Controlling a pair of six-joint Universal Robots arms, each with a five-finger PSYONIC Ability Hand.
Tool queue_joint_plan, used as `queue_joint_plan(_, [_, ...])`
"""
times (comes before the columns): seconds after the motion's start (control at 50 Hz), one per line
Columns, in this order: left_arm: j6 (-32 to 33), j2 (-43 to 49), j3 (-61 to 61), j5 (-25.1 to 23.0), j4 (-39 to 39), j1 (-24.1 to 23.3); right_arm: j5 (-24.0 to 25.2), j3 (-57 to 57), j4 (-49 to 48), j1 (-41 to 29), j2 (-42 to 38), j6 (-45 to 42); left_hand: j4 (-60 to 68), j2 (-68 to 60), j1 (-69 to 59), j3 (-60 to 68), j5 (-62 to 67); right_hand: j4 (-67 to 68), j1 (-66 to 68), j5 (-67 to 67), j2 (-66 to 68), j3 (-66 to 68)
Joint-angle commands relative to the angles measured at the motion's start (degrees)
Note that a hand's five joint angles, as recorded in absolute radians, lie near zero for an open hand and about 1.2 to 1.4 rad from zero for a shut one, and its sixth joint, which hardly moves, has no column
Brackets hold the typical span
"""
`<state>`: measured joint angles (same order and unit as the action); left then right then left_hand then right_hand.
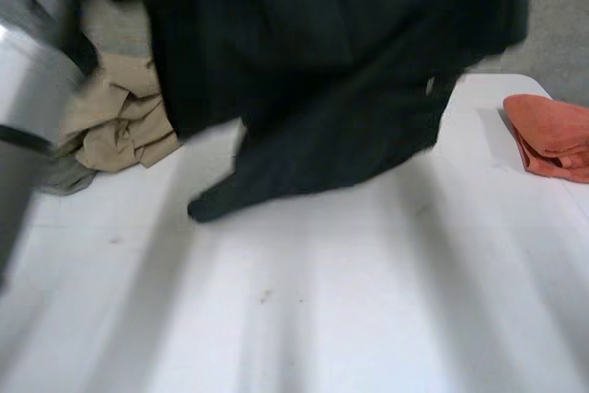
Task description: Fold the laundry.
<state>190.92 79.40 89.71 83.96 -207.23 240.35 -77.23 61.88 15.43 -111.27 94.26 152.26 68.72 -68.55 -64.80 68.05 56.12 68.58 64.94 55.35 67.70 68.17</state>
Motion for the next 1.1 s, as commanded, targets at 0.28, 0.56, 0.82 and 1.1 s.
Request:
queue_joint_plan(0.28, [-1.08,21.74,-34.85,0.94,8.16,6.01,-6.35,-32.17,5.14,-0.62,-22.26,5.5,11.28,-11.45,-15.2,11.95,13.88,11.42,15.06,14.65,12.3,11.83])
queue_joint_plan(0.56, [-0.9,58.31,-51.81,0.24,6.66,6.97,-11.1,-34.28,-18.31,-2.82,-52.76,4.8,11.28,-11.45,-15.2,11.95,13.88,9.99,13.62,13.22,10.86,10.39])
queue_joint_plan(0.82, [-1.17,62.65,-57.37,4.45,4.02,6.97,-12.59,-35.52,-26.51,-2.99,-53.58,4.97,-58.34,58.17,54.42,-57.67,-55.74,-58.58,-54.94,-55.35,-57.7,-58.17])
queue_joint_plan(1.1, [-0.55,27.14,-16.08,4.55,12.63,0.21,-9.43,-24.01,6.44,-2.11,-35.55,1.2,-54.3,54.13,50.38,-53.63,-51.7,-58.58,-54.94,-55.35,-57.7,-58.17])
